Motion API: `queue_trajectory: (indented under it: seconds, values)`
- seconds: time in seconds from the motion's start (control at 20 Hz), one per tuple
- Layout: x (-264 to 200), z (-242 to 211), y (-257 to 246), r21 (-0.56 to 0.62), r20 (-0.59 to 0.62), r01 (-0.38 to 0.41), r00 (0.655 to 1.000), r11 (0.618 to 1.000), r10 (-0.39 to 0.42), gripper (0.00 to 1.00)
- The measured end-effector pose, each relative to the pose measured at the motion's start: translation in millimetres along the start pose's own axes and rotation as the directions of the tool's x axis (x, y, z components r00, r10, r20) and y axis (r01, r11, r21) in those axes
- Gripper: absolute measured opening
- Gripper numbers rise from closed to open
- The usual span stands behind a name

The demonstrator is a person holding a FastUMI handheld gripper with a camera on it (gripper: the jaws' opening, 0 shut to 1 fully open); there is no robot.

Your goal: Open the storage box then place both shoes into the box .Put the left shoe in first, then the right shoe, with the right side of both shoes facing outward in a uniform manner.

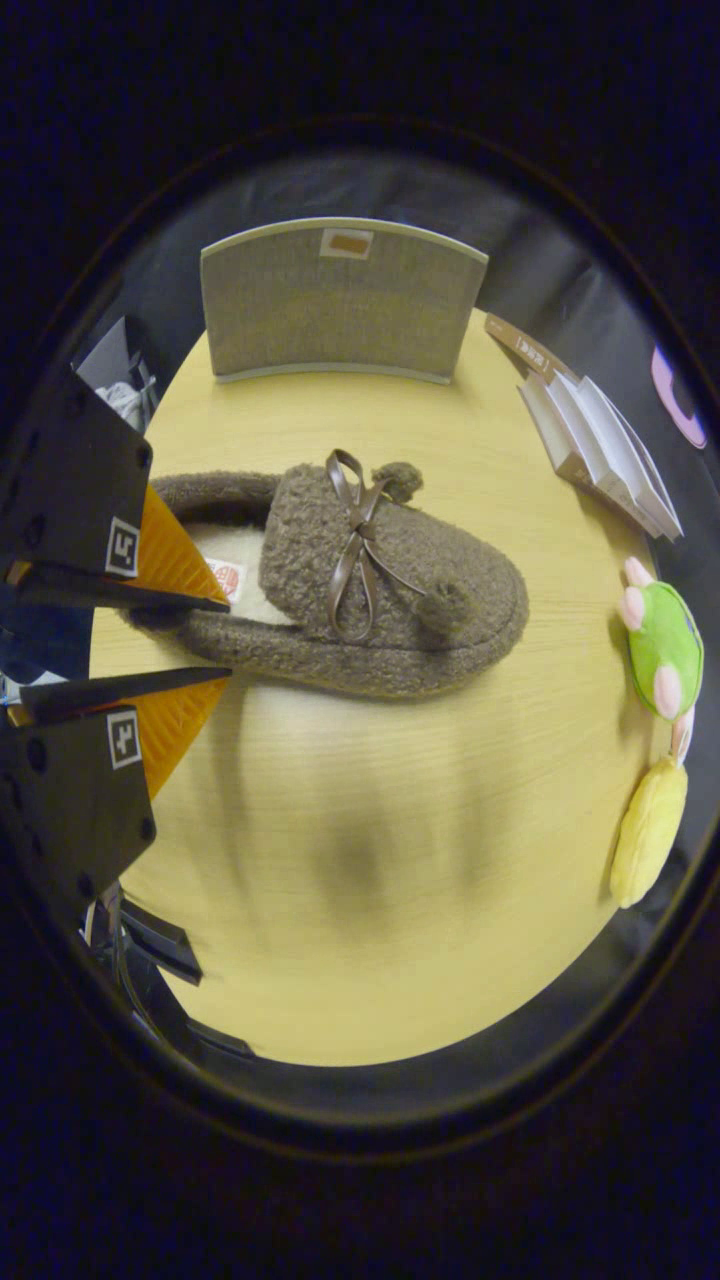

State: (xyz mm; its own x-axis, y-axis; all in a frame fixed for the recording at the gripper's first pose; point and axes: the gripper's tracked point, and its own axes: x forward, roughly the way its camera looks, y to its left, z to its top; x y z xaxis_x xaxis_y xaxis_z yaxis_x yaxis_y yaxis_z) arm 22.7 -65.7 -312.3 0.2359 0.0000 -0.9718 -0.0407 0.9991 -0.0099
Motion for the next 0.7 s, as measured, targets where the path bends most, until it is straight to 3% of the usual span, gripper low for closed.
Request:
queue_trajectory:
  seconds: [0.05,0.15,0.2,0.25,0.4,0.45,0.7]
  values:
    - [0.2,-1.1,-1.9,0.02,-0.008,0.025,1.0,0.999,-0.025,0.35]
    - [1.0,-0.6,1.8,0.021,-0.017,0.028,0.999,0.999,-0.028,0.2]
    - [-0.6,-2.1,-0.3,0.024,-0.02,0.037,0.999,0.999,-0.037,0.2]
    - [0.6,0.1,0.3,0.032,-0.023,0.038,0.999,0.999,-0.037,0.1]
    - [-1.5,0.9,0.2,0.029,-0.006,0.031,1.0,0.999,-0.031,0.1]
    - [-0.8,0.8,0.6,0.045,-0.004,0.025,1.0,0.999,-0.025,0.05]
    - [-3.9,2.6,3.0,0.159,0.0,-0.067,0.998,0.985,0.068,0.05]
